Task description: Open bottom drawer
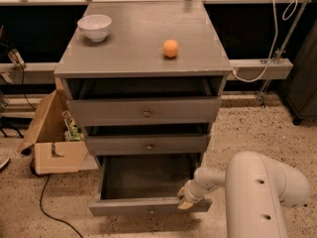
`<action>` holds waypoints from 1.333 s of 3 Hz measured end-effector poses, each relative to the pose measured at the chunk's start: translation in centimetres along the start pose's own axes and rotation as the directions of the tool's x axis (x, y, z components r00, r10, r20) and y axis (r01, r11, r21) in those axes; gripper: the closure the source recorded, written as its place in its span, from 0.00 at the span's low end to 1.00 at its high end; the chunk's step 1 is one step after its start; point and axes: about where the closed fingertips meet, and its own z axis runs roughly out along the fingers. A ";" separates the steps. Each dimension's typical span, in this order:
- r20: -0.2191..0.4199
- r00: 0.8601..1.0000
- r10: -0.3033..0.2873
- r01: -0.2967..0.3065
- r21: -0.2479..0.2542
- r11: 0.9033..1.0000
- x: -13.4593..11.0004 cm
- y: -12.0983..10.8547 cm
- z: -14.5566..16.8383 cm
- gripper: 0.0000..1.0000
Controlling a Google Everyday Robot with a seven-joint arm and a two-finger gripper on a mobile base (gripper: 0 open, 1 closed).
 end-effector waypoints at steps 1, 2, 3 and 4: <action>0.000 1.000 0.000 0.000 0.000 1.000 0.0 0.0 0.0 0.82; 0.000 1.000 0.000 0.000 0.000 1.000 0.0 0.0 0.0 0.59; 0.000 1.000 0.000 0.000 0.000 1.000 0.0 0.0 0.0 0.36; 0.000 1.000 0.000 0.000 0.000 1.000 0.0 0.0 0.0 0.12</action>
Offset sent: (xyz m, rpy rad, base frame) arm 0.0000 0.0000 0.0000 0.0000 0.0000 0.0000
